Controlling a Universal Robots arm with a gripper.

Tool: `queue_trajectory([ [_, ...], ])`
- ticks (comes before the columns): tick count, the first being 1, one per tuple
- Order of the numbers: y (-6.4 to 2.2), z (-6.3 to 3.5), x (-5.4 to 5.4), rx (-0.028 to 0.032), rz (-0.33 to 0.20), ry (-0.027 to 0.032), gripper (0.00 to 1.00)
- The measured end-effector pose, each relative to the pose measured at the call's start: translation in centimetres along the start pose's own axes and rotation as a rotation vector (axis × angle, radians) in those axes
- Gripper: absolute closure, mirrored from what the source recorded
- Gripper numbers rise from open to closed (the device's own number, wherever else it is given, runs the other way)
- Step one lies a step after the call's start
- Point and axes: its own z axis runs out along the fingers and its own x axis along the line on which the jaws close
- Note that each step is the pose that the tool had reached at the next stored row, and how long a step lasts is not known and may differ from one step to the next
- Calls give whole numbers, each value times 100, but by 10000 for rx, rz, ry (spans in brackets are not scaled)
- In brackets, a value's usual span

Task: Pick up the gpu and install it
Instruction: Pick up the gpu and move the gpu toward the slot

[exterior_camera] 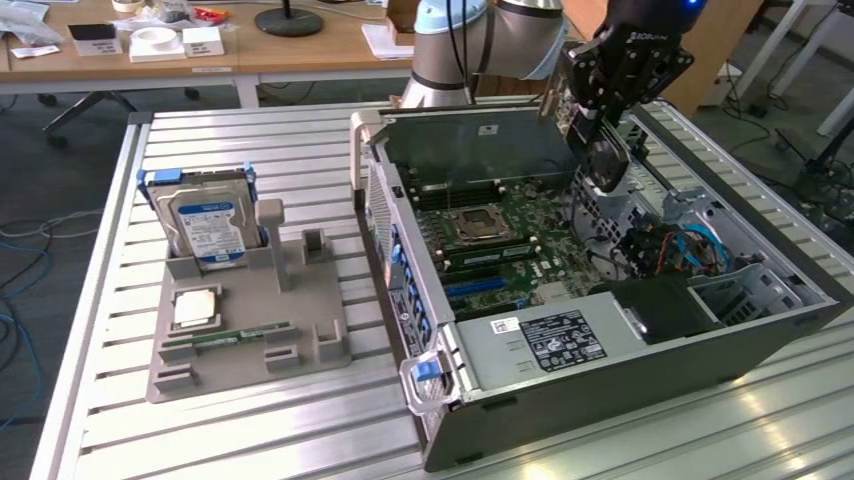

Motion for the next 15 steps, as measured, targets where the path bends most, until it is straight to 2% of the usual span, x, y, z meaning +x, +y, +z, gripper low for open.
queue_trajectory([
  [9, 4, 3, -87, 0, -1, 1, 73],
  [15, 4, 3, -93, 0, -1, 0, 73],
])
